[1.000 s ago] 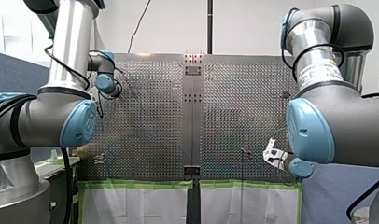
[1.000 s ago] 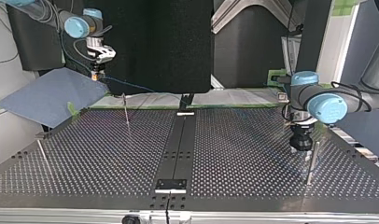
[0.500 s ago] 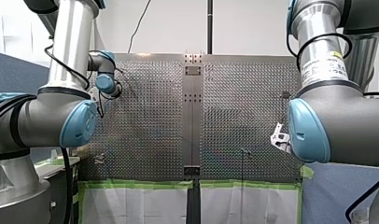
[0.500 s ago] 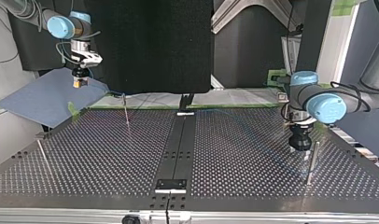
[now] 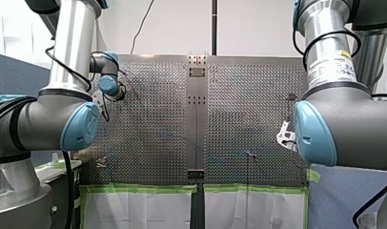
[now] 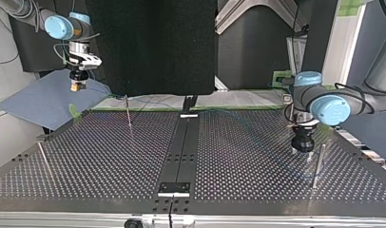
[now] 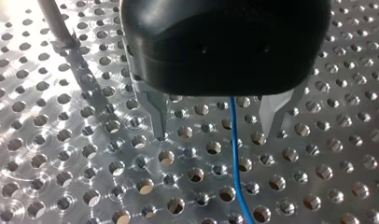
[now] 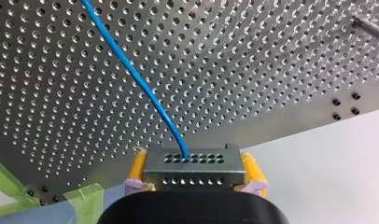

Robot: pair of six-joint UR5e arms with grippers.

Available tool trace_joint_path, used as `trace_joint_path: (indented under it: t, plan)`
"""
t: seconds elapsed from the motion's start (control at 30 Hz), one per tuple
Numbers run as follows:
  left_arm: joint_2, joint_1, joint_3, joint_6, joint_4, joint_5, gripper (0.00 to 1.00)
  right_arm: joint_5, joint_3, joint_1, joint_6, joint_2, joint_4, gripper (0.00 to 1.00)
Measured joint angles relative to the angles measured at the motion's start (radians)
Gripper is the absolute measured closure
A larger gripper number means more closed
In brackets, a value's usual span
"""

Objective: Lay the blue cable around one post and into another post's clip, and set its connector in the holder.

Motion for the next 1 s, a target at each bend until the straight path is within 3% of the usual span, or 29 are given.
trace_joint_path:
  t: [0.27,0.73,1.0]
  plan:
    - [0.0,0.011,-0.019,-0.07,0.009,-0.004,0.0,-0.001,0.0,0.003,0.0,0.001,0.005,1.0]
    - [0.0,0.05,-0.104,-0.194,0.107,-0.03,0.0,-0.002,0.0,0.005,-0.001,0.002,0.035,1.0]
    - [-0.002,0.053,-0.138,-0.208,0.14,-0.041,0.0,-0.002,0.0,0.005,-0.002,0.002,0.04,1.0]
